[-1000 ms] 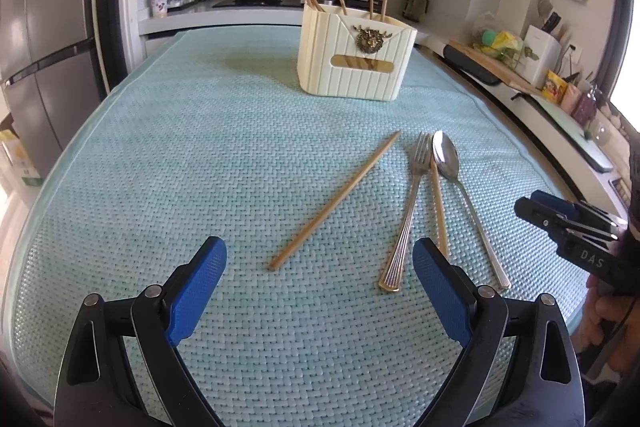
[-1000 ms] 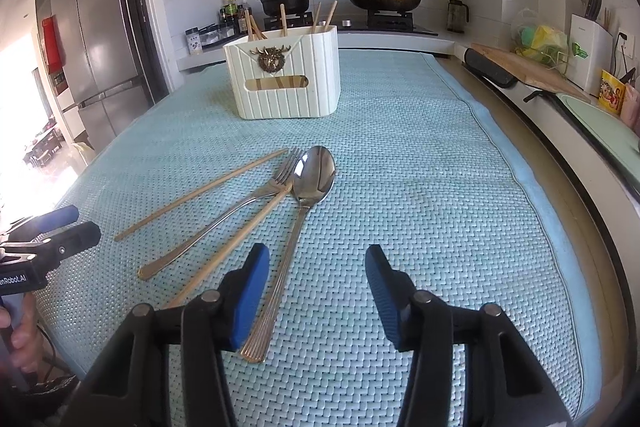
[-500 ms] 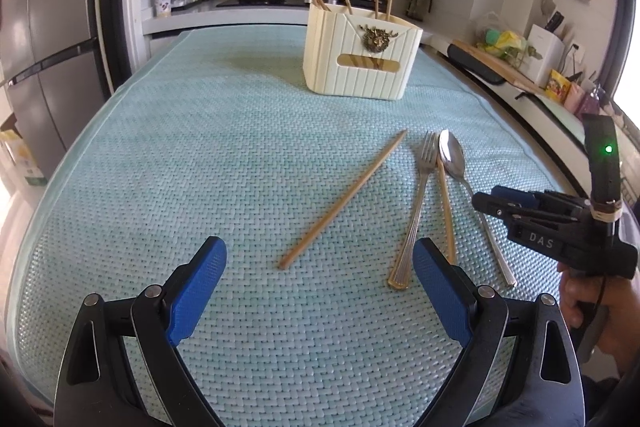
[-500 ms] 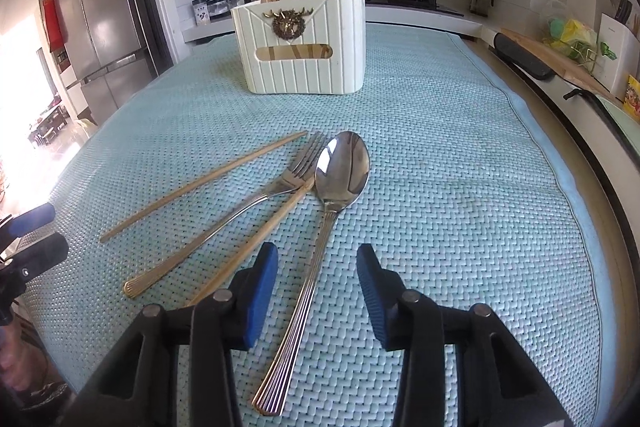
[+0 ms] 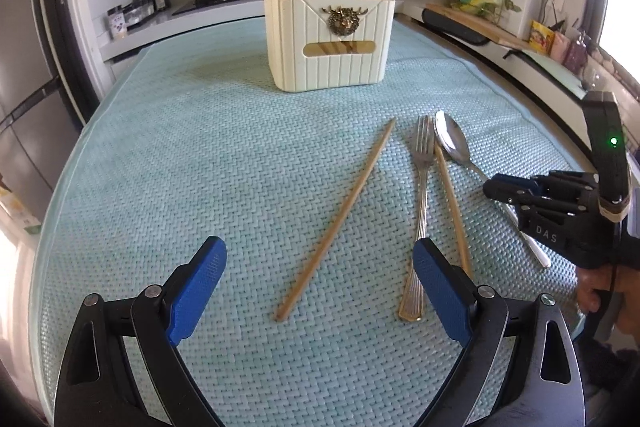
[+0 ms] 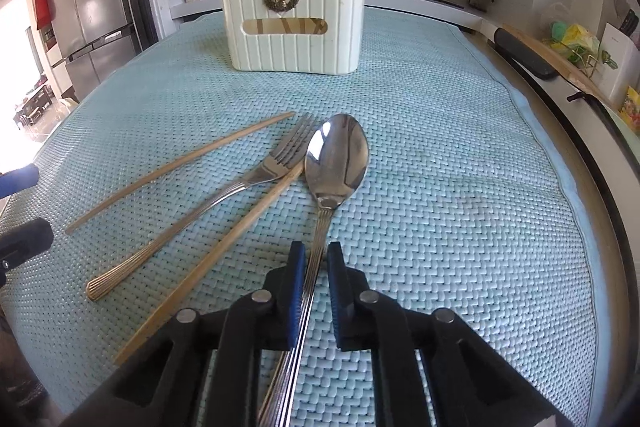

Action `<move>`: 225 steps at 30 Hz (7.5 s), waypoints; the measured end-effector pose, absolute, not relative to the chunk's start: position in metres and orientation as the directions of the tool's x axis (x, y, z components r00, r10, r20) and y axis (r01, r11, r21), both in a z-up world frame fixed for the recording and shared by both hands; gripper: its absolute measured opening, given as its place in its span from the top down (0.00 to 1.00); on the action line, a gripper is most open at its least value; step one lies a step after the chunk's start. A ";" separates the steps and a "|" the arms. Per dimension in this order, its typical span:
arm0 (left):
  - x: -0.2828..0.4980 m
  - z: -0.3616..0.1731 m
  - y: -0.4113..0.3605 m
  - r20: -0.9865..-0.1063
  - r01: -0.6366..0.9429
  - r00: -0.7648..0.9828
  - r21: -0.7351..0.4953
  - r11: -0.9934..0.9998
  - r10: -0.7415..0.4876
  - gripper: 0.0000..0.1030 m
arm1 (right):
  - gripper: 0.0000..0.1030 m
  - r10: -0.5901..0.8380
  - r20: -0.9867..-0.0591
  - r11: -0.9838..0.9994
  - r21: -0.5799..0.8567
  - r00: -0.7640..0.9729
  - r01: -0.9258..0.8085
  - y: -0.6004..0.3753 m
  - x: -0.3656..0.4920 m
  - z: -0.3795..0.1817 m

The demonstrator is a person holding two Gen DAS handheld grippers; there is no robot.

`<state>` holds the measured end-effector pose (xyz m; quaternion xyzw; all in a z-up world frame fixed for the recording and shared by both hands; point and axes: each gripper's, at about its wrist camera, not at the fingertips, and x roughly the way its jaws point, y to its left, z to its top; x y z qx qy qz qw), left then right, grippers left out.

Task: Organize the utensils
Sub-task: 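Close the right tool on the silver spoon handle, then lower the left tool onto a wooden chopstick and close it, then lift the chopstick in the left tool over the box while the right tool carries the spoon there, then open the left tool over the box while the right tool releases the spoon into it, then move both open tools back toward the fork and last chopstick, then close the right tool on the last wooden chopstick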

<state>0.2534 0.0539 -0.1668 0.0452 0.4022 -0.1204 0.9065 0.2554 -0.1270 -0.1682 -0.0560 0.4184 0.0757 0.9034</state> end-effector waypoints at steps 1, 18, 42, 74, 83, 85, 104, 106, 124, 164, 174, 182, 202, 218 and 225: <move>0.260 -0.167 0.053 -0.747 0.269 0.638 -0.011 0.963 -0.187 0.08 | 0.90 0.086 -0.765 0.985 -0.033 0.638 -0.172 -0.130 0.256 -0.168; 0.383 -0.202 -0.018 -0.864 0.432 0.490 0.125 0.893 -0.116 0.10 | 0.87 0.029 -0.775 0.999 -0.007 0.632 -0.054 -0.178 0.232 -0.167; 0.380 -0.201 0.018 -0.902 0.424 0.407 0.046 0.904 -0.145 0.31 | 0.48 0.180 -0.856 0.915 -0.035 0.485 -0.401 -0.144 0.326 -0.163; 0.331 -0.080 0.071 -0.612 0.348 0.696 -0.169 0.922 -0.375 0.96 | 0.60 0.370 -0.591 0.908 0.067 0.717 -0.413 -0.180 0.266 -0.039; 0.319 -0.072 0.074 -0.548 0.324 0.735 -0.232 0.917 -0.399 0.96 | 0.60 0.365 -0.563 0.914 0.065 0.742 -0.401 -0.178 0.252 -0.028; 0.315 -0.066 0.074 -0.535 0.331 0.742 -0.230 0.915 -0.404 0.96 | 0.60 0.364 -0.554 0.916 0.066 0.749 -0.396 -0.178 0.248 -0.024; 0.340 0.009 0.084 -0.436 0.340 0.794 -0.256 0.905 -0.422 0.96 | 0.60 0.363 -0.448 0.920 0.031 0.817 -0.391 -0.172 0.270 0.052; 0.349 0.028 0.088 -0.402 0.333 0.817 -0.255 0.908 -0.413 0.96 | 0.60 0.360 -0.428 0.920 0.013 0.829 -0.392 -0.168 0.280 0.067; 0.505 0.046 0.086 -0.391 0.200 0.860 -0.331 0.922 -0.327 0.96 | 0.60 0.378 -0.258 0.923 0.034 0.889 -0.383 -0.121 0.428 0.122; 0.286 -0.091 0.076 -0.692 0.247 0.686 -0.069 0.967 -0.225 0.09 | 0.48 0.167 -0.541 0.967 -0.075 0.824 -0.245 -0.188 0.306 0.026; 0.233 -0.149 0.059 -0.695 0.161 0.677 -0.181 0.970 -0.242 0.09 | 0.48 0.061 -0.590 0.992 -0.056 0.805 -0.117 -0.182 0.192 -0.099; 0.224 -0.150 0.049 -0.691 0.162 0.694 -0.123 0.979 -0.202 0.09 | 0.49 0.120 -0.612 0.991 0.024 0.782 -0.133 -0.178 0.184 -0.117; 0.223 -0.153 0.056 -0.689 0.118 0.706 -0.115 0.986 -0.165 0.09 | 0.69 0.228 -0.712 0.970 0.108 0.664 -0.217 -0.145 0.204 -0.147; 0.218 -0.155 0.057 -0.694 0.106 0.704 -0.106 0.989 -0.150 0.09 | 0.79 0.237 -0.771 0.956 0.074 0.592 -0.285 -0.105 0.295 -0.160; 0.222 -0.161 0.057 -0.713 0.118 0.684 -0.106 0.987 -0.158 0.09 | 0.88 0.171 -0.797 0.979 0.071 0.579 -0.190 -0.129 0.293 -0.167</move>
